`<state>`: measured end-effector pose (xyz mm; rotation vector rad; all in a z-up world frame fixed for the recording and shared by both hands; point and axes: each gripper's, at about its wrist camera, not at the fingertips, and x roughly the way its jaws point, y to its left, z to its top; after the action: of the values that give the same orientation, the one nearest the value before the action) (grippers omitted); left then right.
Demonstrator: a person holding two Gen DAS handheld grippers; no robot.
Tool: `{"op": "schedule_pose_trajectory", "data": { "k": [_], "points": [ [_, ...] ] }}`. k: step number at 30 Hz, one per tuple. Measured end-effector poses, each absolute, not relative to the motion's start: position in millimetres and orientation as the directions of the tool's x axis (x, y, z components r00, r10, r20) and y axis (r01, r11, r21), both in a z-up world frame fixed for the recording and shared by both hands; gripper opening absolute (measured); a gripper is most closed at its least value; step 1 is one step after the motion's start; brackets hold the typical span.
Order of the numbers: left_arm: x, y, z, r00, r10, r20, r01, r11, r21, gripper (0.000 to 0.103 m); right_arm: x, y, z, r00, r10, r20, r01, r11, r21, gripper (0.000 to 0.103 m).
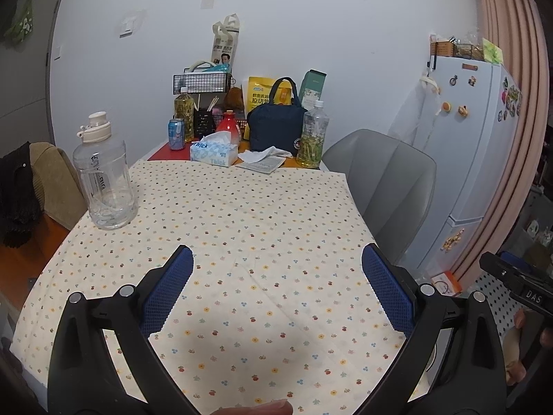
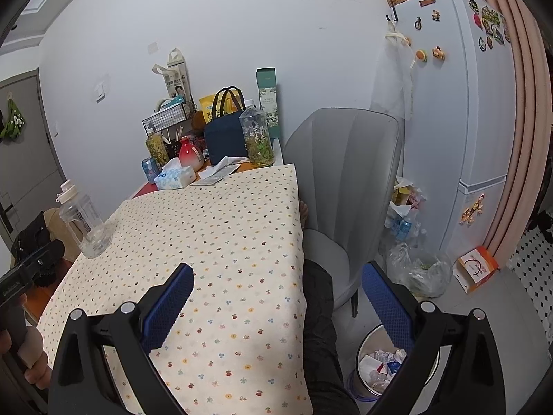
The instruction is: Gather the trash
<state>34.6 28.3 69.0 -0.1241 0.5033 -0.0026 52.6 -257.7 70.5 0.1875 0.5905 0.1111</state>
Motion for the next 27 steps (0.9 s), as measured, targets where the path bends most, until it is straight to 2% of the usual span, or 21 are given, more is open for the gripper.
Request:
{"op": "schedule_pose_trajectory", "data": {
  "k": [27],
  "points": [
    [17,26,72,0.89,-0.041,-0.454,-0.008,0.995,-0.104,0.097,35,-253,71,0.837,0.156,-0.524,-0.051,0.977,0.208,0.095]
  ]
}}
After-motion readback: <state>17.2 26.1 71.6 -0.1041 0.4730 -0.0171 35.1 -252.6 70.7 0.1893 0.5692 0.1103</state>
